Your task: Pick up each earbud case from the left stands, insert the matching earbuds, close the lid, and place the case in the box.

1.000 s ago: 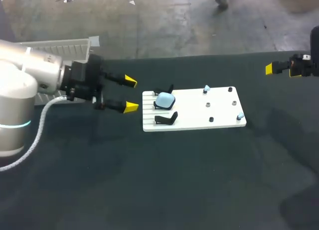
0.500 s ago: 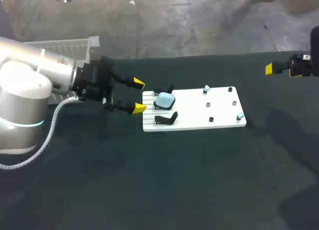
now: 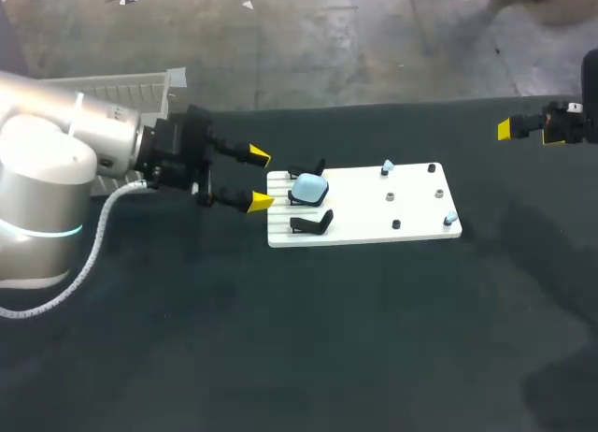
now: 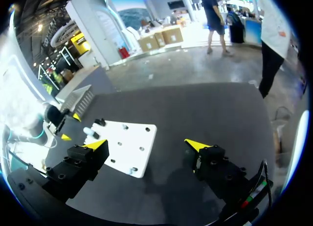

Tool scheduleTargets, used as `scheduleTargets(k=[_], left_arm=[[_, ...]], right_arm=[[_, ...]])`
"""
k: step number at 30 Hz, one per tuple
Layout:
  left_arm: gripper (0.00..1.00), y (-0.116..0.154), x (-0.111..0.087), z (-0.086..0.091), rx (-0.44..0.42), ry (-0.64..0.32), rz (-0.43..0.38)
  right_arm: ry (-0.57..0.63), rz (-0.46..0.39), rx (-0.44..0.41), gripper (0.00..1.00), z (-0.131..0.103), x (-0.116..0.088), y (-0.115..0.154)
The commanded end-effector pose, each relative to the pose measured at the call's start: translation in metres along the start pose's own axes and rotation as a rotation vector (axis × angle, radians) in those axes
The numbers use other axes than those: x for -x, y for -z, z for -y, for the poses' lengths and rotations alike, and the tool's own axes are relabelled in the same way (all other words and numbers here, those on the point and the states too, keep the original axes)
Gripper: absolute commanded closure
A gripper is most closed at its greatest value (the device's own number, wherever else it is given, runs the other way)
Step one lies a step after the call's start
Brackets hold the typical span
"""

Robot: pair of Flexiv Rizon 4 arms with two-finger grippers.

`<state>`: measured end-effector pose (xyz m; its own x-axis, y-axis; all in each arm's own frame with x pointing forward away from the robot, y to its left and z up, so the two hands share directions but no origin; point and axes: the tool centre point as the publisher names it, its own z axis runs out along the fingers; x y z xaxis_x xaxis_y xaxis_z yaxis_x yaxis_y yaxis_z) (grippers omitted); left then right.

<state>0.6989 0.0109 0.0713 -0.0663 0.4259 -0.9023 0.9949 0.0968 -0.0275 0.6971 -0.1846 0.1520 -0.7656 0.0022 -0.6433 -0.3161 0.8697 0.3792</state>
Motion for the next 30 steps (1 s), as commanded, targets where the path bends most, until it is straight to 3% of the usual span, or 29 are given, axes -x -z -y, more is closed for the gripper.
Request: scheduleTargets(k=[1,18,30], left_arm=[[0.0,-0.01,-0.005,-0.012,-0.018,0.004,0.017],[0.0,-0.041,-0.009,-0.015,-0.014,0.021,-0.006],[0.12,-0.059,-0.015,-0.015,-0.032,0.028,-0.019]], right_arm=[[0.001,0.0,0.004,0.0,0.001,0.0,-0.001],[0.001,0.0,0.004,0.0,0.001,0.0,-0.001],[0.001,0.0,0.004,0.0,0.001,0.0,-0.001]])
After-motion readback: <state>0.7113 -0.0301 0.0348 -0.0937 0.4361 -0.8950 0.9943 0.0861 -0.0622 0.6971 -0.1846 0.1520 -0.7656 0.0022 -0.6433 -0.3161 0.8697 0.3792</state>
